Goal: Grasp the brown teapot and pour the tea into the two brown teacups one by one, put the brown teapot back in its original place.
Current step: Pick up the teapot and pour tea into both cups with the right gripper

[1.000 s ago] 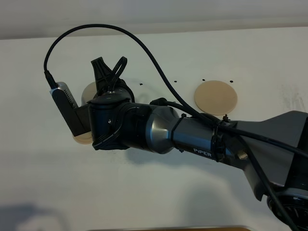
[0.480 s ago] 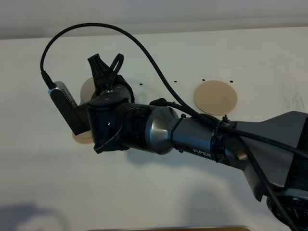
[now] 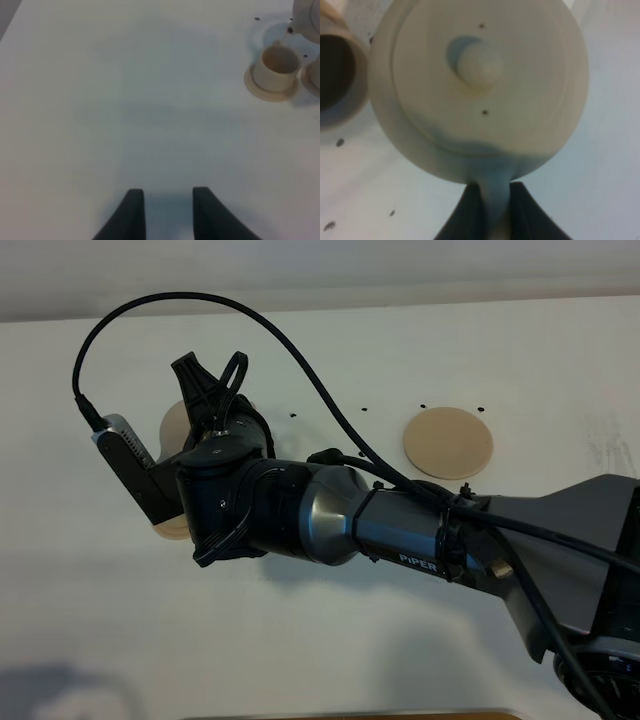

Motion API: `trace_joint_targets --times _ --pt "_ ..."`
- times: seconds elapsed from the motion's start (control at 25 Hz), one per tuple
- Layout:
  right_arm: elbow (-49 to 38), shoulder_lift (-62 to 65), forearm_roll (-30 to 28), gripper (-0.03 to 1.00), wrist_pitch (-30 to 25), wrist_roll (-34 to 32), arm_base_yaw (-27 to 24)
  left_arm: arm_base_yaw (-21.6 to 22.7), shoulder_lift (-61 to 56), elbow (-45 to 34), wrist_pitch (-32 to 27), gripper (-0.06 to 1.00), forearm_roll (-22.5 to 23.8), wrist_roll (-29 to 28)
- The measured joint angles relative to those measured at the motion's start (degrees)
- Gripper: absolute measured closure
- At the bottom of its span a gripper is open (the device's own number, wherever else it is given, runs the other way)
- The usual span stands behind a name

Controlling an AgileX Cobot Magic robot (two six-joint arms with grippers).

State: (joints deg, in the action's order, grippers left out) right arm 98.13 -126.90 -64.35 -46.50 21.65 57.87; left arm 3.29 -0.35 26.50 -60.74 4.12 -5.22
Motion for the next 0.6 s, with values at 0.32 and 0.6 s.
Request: trace_joint_targets --times 0.32,0.6 --pt "0.00 0.00 -0.19 0.88 0.11 1.04 0.00 0.00 0.00 0.00 0.00 0.64 0.00 0.00" --pt "0.00 0.00 1.46 0.88 0.11 3.39 0.00 0.00 0.00 0.00 0.00 0.64 0.00 0.00"
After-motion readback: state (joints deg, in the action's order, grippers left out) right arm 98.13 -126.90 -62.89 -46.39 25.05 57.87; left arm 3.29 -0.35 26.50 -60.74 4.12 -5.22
